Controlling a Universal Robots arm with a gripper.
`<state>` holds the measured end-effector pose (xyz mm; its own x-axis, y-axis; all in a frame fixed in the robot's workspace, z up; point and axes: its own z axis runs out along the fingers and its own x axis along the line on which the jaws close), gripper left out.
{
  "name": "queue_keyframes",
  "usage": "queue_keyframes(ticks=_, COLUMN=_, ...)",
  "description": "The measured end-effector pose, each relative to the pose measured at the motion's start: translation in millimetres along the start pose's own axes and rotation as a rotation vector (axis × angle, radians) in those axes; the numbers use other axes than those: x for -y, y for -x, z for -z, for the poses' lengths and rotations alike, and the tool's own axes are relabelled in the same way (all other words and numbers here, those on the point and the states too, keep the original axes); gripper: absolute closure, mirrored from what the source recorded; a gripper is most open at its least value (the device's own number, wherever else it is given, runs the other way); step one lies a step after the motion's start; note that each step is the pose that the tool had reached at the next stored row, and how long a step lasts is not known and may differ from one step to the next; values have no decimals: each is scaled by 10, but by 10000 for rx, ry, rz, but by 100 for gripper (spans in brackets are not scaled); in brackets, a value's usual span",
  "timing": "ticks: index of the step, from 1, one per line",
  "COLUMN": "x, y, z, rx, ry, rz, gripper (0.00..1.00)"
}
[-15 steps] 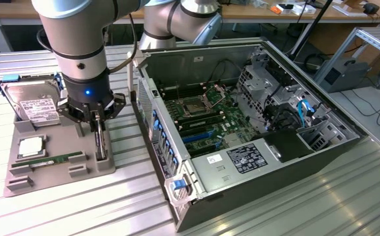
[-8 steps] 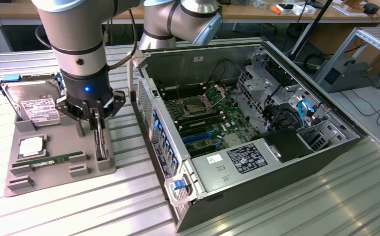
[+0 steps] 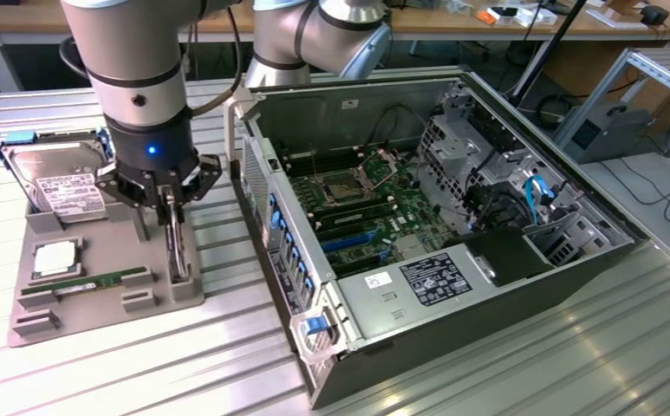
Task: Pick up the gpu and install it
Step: 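Pick up the gpu and move the gpu toward the slot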
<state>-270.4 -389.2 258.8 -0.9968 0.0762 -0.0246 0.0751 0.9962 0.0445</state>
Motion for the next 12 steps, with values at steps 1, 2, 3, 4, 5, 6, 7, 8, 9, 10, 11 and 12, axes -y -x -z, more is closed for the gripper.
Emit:
queue_keyframes(ticks=1, x=0, y=0, z=5, rx=0, ry=0, rz=0, gripper=73)
queue_keyframes(ticks=2, x=0, y=0, z=12, rx=-2, ry=-2, rz=0, gripper=73)
queue_keyframes(ticks=3, x=-1, y=0, z=19, rx=-1, ry=-1, rz=0, gripper=73)
queue_keyframes(ticks=4, x=-1, y=1, z=32, rx=-2, ry=-2, rz=0, gripper=73)
queue_keyframes(ticks=5, x=-2, y=1, z=38, rx=-1, ry=-1, rz=0, gripper=73)
queue_keyframes(ticks=6, x=-2, y=1, z=46, rx=-1, ry=-1, rz=0, gripper=73)
queue_keyframes(ticks=7, x=-2, y=1, z=57, rx=-1, ry=-1, rz=0, gripper=73)
queue_keyframes(ticks=8, x=-3, y=1, z=63, rx=-1, ry=-1, rz=0, gripper=73)
queue_keyframes(ticks=9, x=-3, y=2, z=69, rx=-2, ry=-2, rz=0, gripper=73)
queue_keyframes(ticks=10, x=-3, y=2, z=78, rx=-1, ry=-1, rz=0, gripper=73)
queue_keyframes(ticks=11, x=-4, y=2, z=87, rx=0, ry=0, rz=0, gripper=73)
queue_keyframes(ticks=12, x=-4, y=2, z=91, rx=0, ry=0, rz=0, gripper=73)
